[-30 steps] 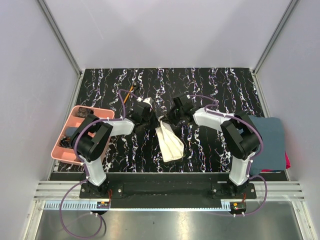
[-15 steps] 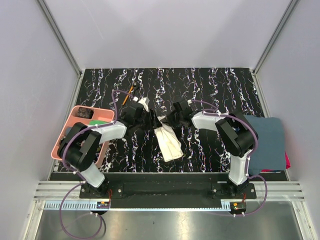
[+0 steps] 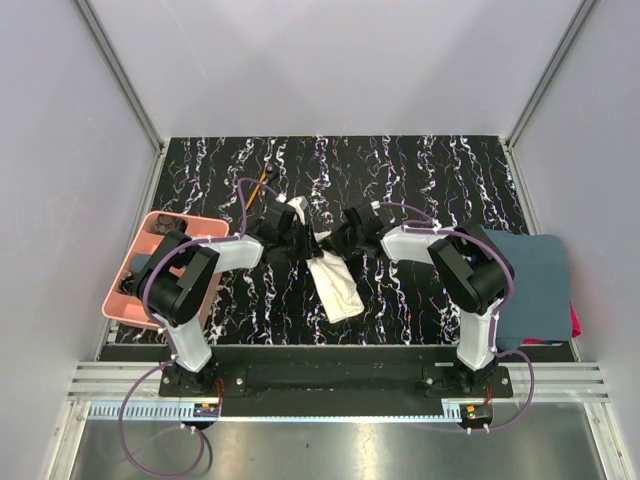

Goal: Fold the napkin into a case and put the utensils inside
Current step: Fold the 2/3-rectangle-folded napkin at the center of the board.

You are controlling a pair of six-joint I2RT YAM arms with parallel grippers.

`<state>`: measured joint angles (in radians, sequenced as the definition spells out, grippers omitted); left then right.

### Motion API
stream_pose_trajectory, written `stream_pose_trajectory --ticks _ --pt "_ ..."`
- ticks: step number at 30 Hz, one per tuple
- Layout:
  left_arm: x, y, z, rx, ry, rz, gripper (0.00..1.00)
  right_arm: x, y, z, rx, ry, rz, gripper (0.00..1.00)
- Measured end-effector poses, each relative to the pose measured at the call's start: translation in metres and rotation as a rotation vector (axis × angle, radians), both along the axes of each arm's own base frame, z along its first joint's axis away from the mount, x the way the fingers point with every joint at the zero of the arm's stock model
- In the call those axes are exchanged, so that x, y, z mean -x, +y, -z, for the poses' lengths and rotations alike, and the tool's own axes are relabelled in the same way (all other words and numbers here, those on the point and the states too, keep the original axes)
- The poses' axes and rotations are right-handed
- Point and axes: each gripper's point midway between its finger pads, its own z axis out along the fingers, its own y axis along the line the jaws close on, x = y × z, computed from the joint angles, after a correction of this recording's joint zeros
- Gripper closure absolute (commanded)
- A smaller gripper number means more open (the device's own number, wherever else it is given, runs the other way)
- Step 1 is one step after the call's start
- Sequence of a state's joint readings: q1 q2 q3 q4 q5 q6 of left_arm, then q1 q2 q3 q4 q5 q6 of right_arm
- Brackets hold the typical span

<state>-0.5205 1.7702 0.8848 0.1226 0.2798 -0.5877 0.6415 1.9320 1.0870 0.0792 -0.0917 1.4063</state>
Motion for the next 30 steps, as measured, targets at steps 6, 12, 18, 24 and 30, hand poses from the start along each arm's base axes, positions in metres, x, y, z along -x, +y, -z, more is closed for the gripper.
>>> stream_pose_trajectory --ticks 6,12,18,24,30 --pt "-0.001 0.009 0.006 -0.004 0.008 -0.015 0.90 0.011 -0.005 -0.005 0.077 -0.107 -0.182 0.31" --pt "-0.002 0.014 0.007 0.010 0.003 -0.018 0.94 0.030 -0.032 -0.050 0.100 -0.290 -0.386 0.28" --pt "-0.001 0.014 0.007 0.046 -0.010 -0.004 0.98 0.053 -0.040 -0.079 0.080 -0.435 -0.574 0.52" --pt "-0.001 0.015 0.007 0.077 -0.020 0.000 1.00 0.084 -0.042 -0.044 0.039 -0.371 -0.682 0.59" --pt "0.000 0.013 0.007 0.119 -0.017 -0.008 1.00 0.105 -0.044 -0.014 0.057 -0.301 -0.740 0.65"
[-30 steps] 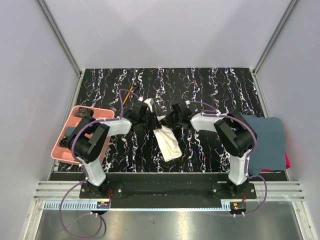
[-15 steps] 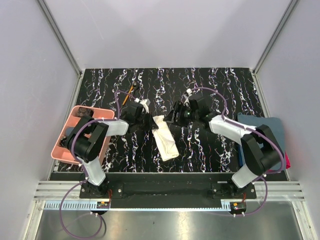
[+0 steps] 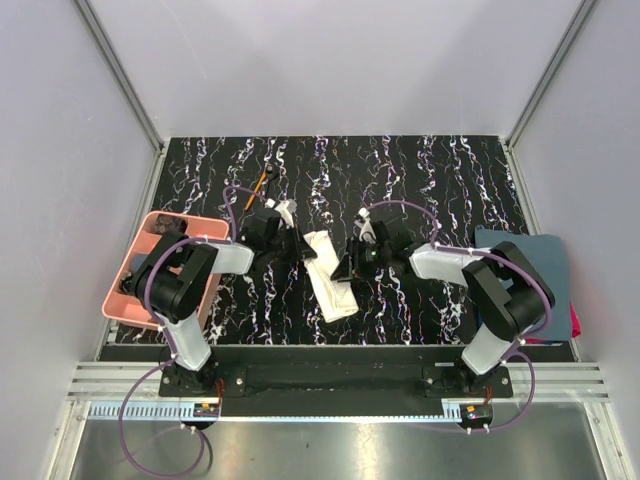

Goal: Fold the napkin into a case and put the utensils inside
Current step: Fold the 2/3-rectangle-folded napkin at the center of the board.

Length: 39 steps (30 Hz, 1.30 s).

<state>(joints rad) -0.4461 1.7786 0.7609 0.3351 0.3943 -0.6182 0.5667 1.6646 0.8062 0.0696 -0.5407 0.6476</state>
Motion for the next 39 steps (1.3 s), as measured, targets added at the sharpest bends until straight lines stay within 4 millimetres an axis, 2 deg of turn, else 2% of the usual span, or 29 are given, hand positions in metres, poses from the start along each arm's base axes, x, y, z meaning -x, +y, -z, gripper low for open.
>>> stream_pose_trajectory --ticks 3,5,7,11,13,17,19,22,25,29,34,36,39 --pt "0.000 -0.001 0.000 0.014 0.009 -0.008 1.00 0.013 0.012 0.006 -0.008 0.000 -0.039 0.65" --pt "0.000 -0.002 0.000 0.018 0.016 -0.014 1.00 0.022 0.015 0.012 -0.002 0.008 -0.059 0.61" --pt "0.001 -0.001 0.000 0.017 0.033 -0.021 1.00 0.028 0.013 0.019 0.029 0.019 -0.071 0.54" --pt "-0.001 -0.002 -0.002 0.007 0.071 -0.033 1.00 0.023 0.001 0.021 0.142 -0.009 -0.071 0.49" --pt "0.000 -0.002 -0.003 0.000 0.095 -0.039 1.00 0.014 -0.001 0.007 0.199 -0.057 -0.082 0.48" --pt "-0.002 -0.002 -0.006 -0.016 0.135 -0.049 1.00 0.006 0.009 -0.024 0.263 -0.163 -0.133 0.46" --pt "-0.002 -0.002 -0.008 -0.022 0.153 -0.055 1.00 0.008 0.017 -0.036 0.304 -0.208 -0.171 0.44" --pt "-0.001 -0.001 -0.008 -0.028 0.184 -0.073 1.00 0.019 0.028 -0.040 0.369 -0.246 -0.231 0.40" --pt "0.000 0.000 -0.008 -0.034 0.206 -0.088 1.00 0.029 0.029 -0.026 0.463 -0.247 -0.275 0.35" --pt "0.002 0.002 -0.007 -0.040 0.226 -0.099 1.00 0.042 0.019 0.002 0.618 -0.226 -0.318 0.29" --pt "0.004 0.003 -0.005 -0.044 0.242 -0.105 1.00 0.051 0.014 0.020 0.775 -0.253 -0.360 0.33" --pt "0.004 0.003 -0.005 -0.046 0.244 -0.106 1.00 0.051 0.014 0.022 0.820 -0.277 -0.369 0.40" --pt "0.004 0.003 -0.004 -0.048 0.246 -0.107 1.00 0.049 0.015 0.021 0.879 -0.315 -0.383 0.42"
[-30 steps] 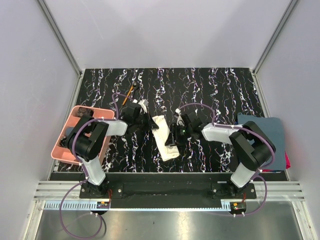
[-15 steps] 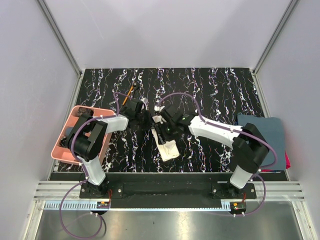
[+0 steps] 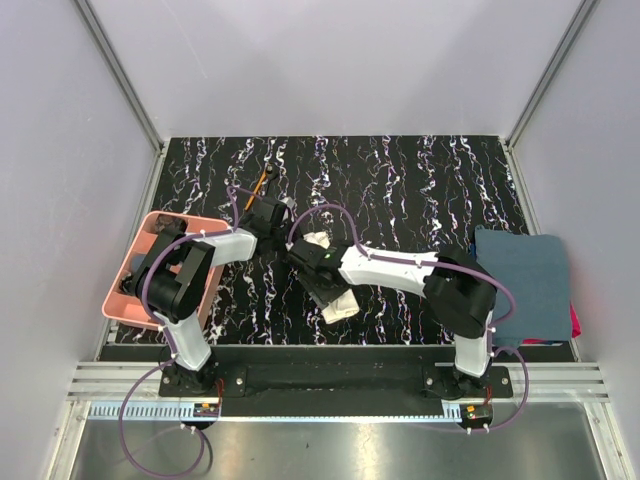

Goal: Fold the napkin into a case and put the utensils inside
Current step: Fold the 2/3-rectangle-folded napkin at the center of the board.

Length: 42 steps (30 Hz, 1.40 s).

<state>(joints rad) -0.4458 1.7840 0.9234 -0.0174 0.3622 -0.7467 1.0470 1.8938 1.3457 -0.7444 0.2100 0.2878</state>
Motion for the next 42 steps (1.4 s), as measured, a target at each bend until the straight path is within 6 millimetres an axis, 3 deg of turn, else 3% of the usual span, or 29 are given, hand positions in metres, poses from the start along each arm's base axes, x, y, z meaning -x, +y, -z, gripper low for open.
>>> stream_pose_trajectory --ticks 5,15,17,19,20,22,26,31,35,42 --pt "0.000 0.000 0.001 -0.002 0.004 0.000 1.00 -0.002 0.000 0.000 0.062 -0.042 -0.021 0.52" --pt "0.001 0.000 0.002 -0.004 0.007 0.000 1.00 -0.003 -0.005 0.006 0.113 -0.049 -0.028 0.51" --pt "0.001 0.000 0.002 -0.004 0.007 0.000 0.81 -0.003 -0.005 0.012 0.124 -0.042 -0.029 0.62" --pt "0.000 0.002 0.003 -0.010 0.005 -0.003 0.62 -0.004 -0.005 0.014 0.132 -0.048 -0.029 0.81" --pt "0.000 0.002 0.004 -0.012 0.006 -0.003 0.55 -0.004 -0.005 0.014 0.133 -0.051 -0.029 0.84" --pt "-0.002 0.003 0.000 -0.012 -0.008 -0.007 0.53 -0.006 -0.005 0.013 0.136 -0.062 -0.024 0.87" --pt "0.000 0.024 -0.014 -0.063 -0.089 -0.083 0.60 -0.008 0.005 0.004 0.108 -0.090 -0.041 0.91" --pt "0.014 0.054 -0.039 -0.063 -0.172 -0.205 0.88 -0.001 0.021 -0.015 0.042 -0.109 -0.074 0.98" --pt "0.028 0.049 -0.041 -0.006 -0.166 -0.203 0.97 -0.006 0.016 -0.014 0.046 -0.098 -0.037 1.00" --pt "0.048 0.043 -0.016 0.039 -0.085 -0.195 1.00 -0.007 0.011 -0.012 0.044 -0.078 -0.004 1.00"
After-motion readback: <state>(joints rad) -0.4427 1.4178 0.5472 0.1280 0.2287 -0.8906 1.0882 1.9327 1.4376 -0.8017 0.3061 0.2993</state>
